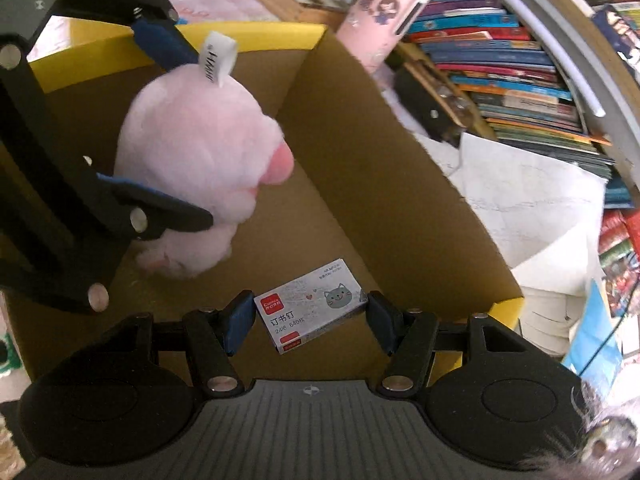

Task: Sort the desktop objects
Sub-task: 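Open the left tool to drop the pig while the right tool drops the staples box into the yellow box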

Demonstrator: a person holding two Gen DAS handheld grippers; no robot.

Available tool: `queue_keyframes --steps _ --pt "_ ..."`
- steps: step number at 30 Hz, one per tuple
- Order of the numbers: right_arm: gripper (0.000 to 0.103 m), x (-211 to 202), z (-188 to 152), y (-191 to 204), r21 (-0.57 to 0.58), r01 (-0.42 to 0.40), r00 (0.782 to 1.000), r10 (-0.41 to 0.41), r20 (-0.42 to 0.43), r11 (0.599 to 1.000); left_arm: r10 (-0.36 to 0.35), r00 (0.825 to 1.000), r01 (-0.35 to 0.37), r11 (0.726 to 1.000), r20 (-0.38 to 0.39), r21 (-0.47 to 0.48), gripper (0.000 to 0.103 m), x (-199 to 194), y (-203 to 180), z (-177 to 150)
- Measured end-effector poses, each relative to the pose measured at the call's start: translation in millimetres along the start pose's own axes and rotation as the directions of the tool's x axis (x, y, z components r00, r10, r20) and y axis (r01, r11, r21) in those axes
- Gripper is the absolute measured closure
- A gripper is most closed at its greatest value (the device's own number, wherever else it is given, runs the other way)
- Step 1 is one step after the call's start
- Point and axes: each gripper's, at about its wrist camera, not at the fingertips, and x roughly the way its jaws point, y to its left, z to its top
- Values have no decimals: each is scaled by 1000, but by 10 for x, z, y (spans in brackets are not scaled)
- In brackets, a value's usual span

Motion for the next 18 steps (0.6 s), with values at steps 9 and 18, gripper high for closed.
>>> queue_keyframes --steps 9,18 --pt "34 -13 21 29 -10 -6 1000 7 22 1000 -3 1000 2 1000 -5 -31 27 11 -3 -9" --pt "17 -405 -31 -208 264 77 986 -113 124 961 39 983 -19 994 180 -107 22 -559 117 -29"
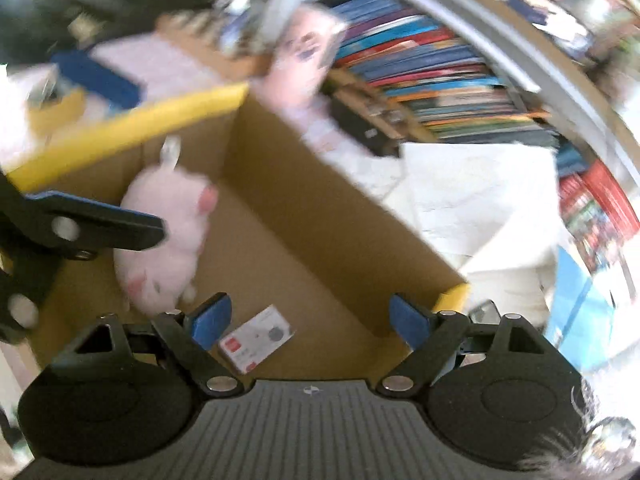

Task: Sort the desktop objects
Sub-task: 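Open the left tool to drop the pig while the right tool drops the staples box into the yellow box, then withdraw both open tools from the yellow box back over the table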

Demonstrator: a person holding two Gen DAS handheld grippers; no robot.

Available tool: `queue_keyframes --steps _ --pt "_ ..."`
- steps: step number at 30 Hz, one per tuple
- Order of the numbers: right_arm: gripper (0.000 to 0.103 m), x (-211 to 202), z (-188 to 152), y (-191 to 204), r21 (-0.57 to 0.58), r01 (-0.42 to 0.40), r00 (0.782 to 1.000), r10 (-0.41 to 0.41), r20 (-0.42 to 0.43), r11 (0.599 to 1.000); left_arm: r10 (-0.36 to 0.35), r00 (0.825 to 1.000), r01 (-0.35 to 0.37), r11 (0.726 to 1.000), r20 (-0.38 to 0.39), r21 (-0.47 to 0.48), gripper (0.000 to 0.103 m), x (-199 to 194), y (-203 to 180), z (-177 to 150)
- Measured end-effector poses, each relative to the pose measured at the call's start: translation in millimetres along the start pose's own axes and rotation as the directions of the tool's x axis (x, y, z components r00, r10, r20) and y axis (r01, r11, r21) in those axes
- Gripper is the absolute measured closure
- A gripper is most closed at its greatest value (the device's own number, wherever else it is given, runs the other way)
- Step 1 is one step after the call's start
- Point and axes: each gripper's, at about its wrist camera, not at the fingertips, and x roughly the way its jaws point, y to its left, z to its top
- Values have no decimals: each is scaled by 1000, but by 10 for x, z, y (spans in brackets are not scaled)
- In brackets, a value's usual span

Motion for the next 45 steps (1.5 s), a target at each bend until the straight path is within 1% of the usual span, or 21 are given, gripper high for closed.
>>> queue_keyframes --steps 3,5,8,11,17,20,23,28,35,40,45 --pt "17 -215 7 -59 124 36 997 -43 60 992 21 998 -19 999 55 -39 22 -198 87 -21" --pt "17 -385 -17 -54 211 57 992 -79 97 976 35 995 -29 997 92 -71 21 -330 143 -50" --pt "17 -624 -61 0 335 76 980 -133 151 939 64 987 -47 992 144 -120 21 -493 231 -109" --pt "17 -832 -131 113 444 108 960 -210 188 890 94 979 -64 984 180 -166 21 -617 300 -201" --pt "17 -1080 -308 411 599 166 925 -334 180 783 128 966 -79 973 224 -218 21 -857 422 -421" --pt "17 -1159 -394 558 649 201 910 -385 154 734 135 963 -79 969 233 -232 21 -962 483 -538" --pt "17 -1213 -464 714 678 235 898 -422 123 697 135 965 -79 968 227 -239 21 -1051 551 -670" --pt "17 -1262 -523 1036 692 274 895 -441 71 668 144 969 -92 965 203 -247 21 -1183 685 -924" --pt "18 -1367 -591 1562 708 299 901 -433 11 640 158 976 -116 961 151 -252 21 -1419 877 -1339" --pt "18 -1436 -675 1928 712 306 911 -411 -26 633 139 984 -109 964 108 -242 21 -1576 958 -1621" --pt "18 -1460 -744 2291 705 301 924 -379 -50 642 122 990 -103 967 70 -232 21 -1697 1011 -1870"
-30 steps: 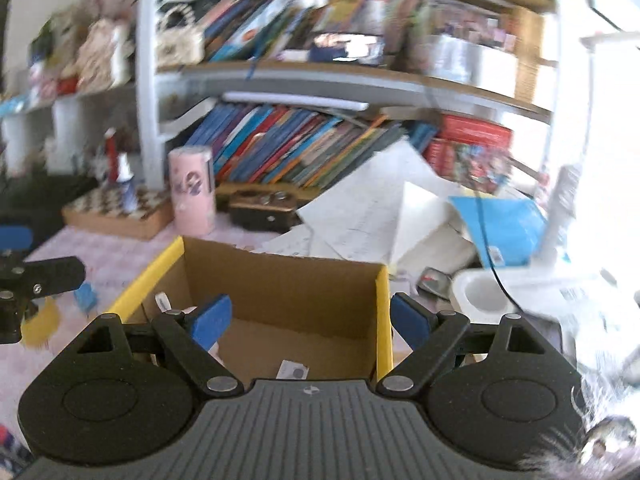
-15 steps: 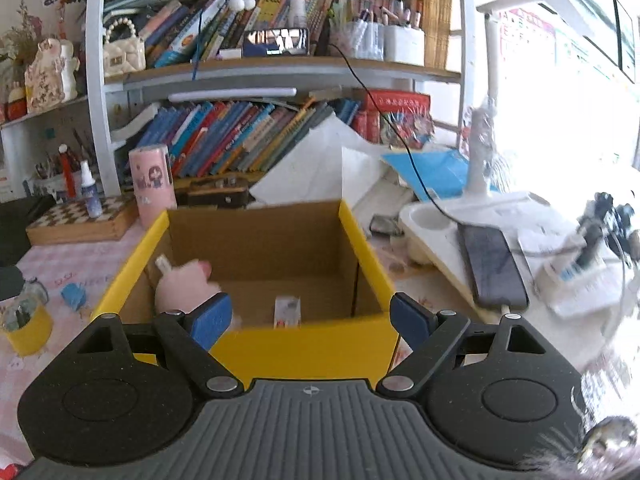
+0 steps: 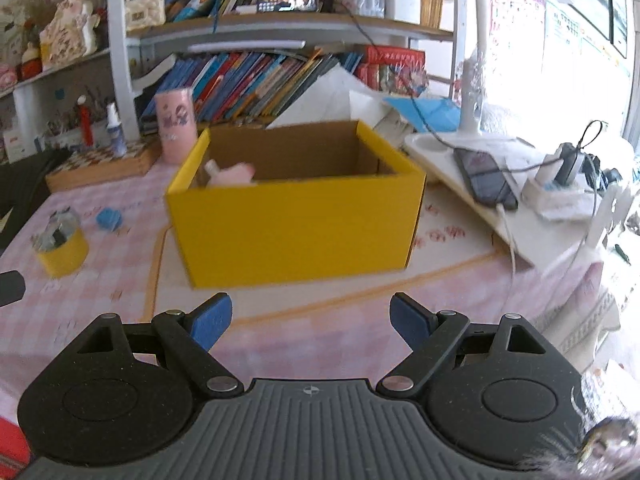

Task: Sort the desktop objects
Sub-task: 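Withdraw both open tools from the yellow box back over the table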

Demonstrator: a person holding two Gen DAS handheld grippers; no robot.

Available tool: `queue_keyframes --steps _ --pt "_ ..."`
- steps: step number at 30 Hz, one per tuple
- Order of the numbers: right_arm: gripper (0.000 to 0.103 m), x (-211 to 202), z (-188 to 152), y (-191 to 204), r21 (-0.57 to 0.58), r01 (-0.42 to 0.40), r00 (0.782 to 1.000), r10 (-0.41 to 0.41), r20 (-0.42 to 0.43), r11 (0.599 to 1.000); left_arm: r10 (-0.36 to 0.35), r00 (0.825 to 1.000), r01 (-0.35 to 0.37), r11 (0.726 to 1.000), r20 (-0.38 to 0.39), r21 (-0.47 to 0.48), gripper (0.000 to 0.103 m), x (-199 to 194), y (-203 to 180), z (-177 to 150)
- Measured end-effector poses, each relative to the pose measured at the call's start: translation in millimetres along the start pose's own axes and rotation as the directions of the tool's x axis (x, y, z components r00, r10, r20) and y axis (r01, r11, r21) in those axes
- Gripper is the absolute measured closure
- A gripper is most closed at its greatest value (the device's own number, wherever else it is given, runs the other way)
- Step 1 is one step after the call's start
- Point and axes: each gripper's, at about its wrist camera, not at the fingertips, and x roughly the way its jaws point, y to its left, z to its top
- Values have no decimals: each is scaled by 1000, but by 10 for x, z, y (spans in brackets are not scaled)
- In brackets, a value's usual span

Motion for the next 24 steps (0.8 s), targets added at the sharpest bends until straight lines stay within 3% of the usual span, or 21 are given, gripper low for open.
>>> queue_keyframes --steps 15,24 --pt "21 -117 -418 560 -58 -153 978 142 -151 987 -4 991 5 1000 -136 8 21 -144 287 -414" --pt "33 -156 -378 909 -162 -265 958 240 -157 950 33 991 -35 999 -130 -16 21 -228 468 -410"
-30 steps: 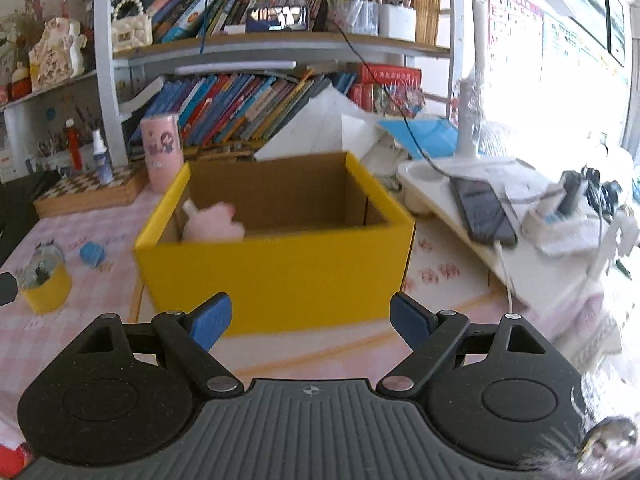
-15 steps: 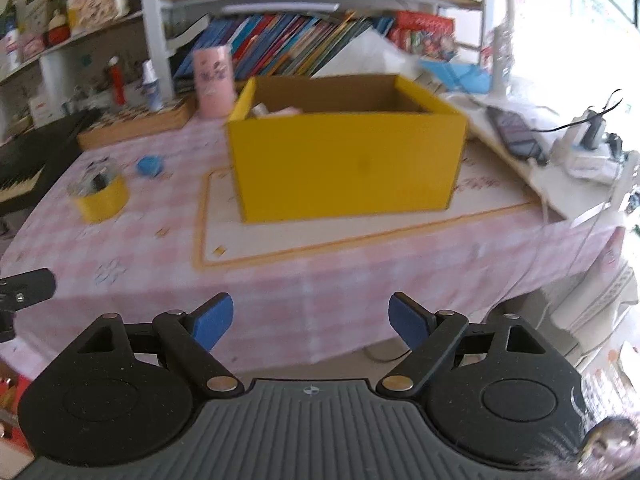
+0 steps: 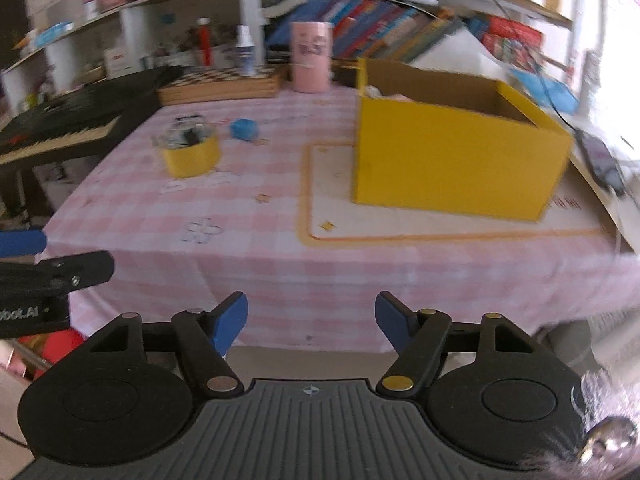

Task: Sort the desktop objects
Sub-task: 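Withdraw both open tools from the yellow box back over the table, then grasp the yellow tape roll with the left tool while the right tool approaches the blue block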

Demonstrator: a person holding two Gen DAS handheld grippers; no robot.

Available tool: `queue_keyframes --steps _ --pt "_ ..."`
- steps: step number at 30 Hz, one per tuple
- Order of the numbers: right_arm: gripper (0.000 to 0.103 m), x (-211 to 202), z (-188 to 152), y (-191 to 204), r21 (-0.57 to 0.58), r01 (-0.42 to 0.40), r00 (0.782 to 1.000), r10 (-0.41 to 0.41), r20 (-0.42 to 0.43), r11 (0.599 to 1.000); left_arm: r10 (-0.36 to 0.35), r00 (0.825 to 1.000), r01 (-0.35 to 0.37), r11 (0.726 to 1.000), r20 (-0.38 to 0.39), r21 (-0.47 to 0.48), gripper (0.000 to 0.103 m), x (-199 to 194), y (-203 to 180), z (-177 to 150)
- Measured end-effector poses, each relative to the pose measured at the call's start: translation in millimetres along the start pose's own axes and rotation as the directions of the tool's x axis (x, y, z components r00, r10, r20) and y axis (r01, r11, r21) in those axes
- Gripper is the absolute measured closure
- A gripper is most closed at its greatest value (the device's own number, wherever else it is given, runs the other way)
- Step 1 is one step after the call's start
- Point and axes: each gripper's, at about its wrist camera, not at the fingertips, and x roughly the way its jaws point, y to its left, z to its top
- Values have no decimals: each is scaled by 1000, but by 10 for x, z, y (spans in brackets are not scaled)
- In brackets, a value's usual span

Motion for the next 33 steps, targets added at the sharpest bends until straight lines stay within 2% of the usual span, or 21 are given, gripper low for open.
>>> queue_keyframes --steps 5,15,33 --pt "33 -27 109 141 -36 -21 999 22 35 999 18 1000 -18 1000 24 -21 21 -63 85 36" --pt "33 -33 155 271 -63 -55 998 57 34 997 44 998 -42 997 40 -59 21 -134 235 31" --pt "33 206 252 336 -82 -97 995 97 3 992 67 998 -67 994 -4 -81 21 57 330 61"
